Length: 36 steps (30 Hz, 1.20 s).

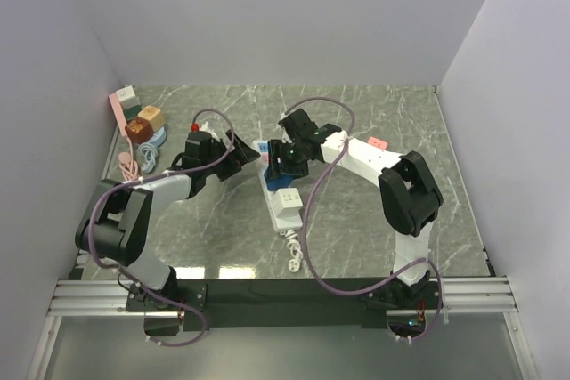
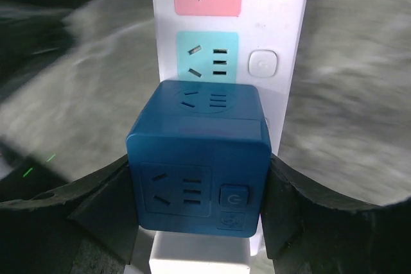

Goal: Pull the plug off the socket

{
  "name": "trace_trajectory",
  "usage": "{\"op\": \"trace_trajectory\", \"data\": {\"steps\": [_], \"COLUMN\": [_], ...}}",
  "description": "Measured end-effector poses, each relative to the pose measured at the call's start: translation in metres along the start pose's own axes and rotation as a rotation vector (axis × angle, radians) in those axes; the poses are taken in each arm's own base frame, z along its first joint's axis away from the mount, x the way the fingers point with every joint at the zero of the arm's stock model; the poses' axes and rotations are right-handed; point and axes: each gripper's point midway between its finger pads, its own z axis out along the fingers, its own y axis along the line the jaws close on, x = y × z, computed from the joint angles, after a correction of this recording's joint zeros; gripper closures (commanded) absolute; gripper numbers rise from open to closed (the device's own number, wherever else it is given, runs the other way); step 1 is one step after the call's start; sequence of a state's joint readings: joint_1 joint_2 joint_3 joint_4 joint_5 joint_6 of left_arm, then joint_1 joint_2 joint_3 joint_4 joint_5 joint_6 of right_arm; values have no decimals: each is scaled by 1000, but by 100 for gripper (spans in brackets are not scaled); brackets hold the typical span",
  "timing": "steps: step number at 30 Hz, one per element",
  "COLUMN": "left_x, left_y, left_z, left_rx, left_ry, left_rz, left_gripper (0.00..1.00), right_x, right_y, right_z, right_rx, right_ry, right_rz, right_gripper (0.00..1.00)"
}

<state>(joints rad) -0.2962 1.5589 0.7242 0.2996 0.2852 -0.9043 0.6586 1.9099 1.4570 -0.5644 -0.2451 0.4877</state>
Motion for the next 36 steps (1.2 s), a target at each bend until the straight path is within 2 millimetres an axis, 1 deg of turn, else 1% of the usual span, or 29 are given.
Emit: {"op": "trace_trajectory", "data": {"steps": [3,6,8,9,10,11,12,13,14,16,17,21,24,26,27,28,31,32,33,34,36], "left_x": [8,17,20,20,19,19,19,20,21,21,21,22,20,17,16,18,31,34,33,33,33], "left_y": [6,11,12,12,12,13,13,13,12,6,6,9,2,-2,-1,6,31,35,35,35,35], "left_z": [8,16,23,26,27,29,30,31,31,32,33,34,37,39,40,41,41,41,41,41,41], "left_rx": [5,-7,-16,-17,-17,-16,-15,-15,-11,9,10,-6,2,8,4,-16,-83,-89,-86,-86,-85], "left_ry": [31,62,74,74,73,71,71,73,74,74,69,69,55,39,34,40,92,108,111,110,111], "left_rz": [-16,-26,-30,-32,-33,-35,-38,-42,-45,-50,-27,-30,-29,-24,-19,-12,-59,-78,-76,-76,-76], "left_gripper": [1,1,1,3,9,25,34,55,67,88,99,99,100,99,99,100,99,99,99,99,99], "right_x": [1,-5,-8,-8,-8,-8,-8,-7,-6,-5,-3,-4,-8,-15,-20,-28,-67,-79,-87,-91,-92], "right_y": [20,38,47,48,50,52,53,54,55,55,55,49,42,34,29,20,-18,-29,-36,-39,-34], "right_z": [-2,-6,-8,-9,-9,-9,-9,-8,-8,-5,-3,-5,-11,-16,-20,-24,-43,-51,-58,-64,-70], "right_rx": [-132,-240,-292,-308,-322,-336,-347,-355,-361,-367,-370,-374,-382,-401,-418,-410,-370,-359,-348,-339,-333], "right_ry": [25,23,21,25,29,35,43,50,56,65,73,83,92,88,84,62,-68,-120,-158,-189,-224], "right_rz": [-10,-18,-16,-10,-7,-2,7,12,14,17,18,20,18,30,47,64,120,134,147,149,140], "right_gripper": [100,100,100,100,100,100,100,100,100,100,100,100,100,100,100,100,100,100,100,100,100]}}
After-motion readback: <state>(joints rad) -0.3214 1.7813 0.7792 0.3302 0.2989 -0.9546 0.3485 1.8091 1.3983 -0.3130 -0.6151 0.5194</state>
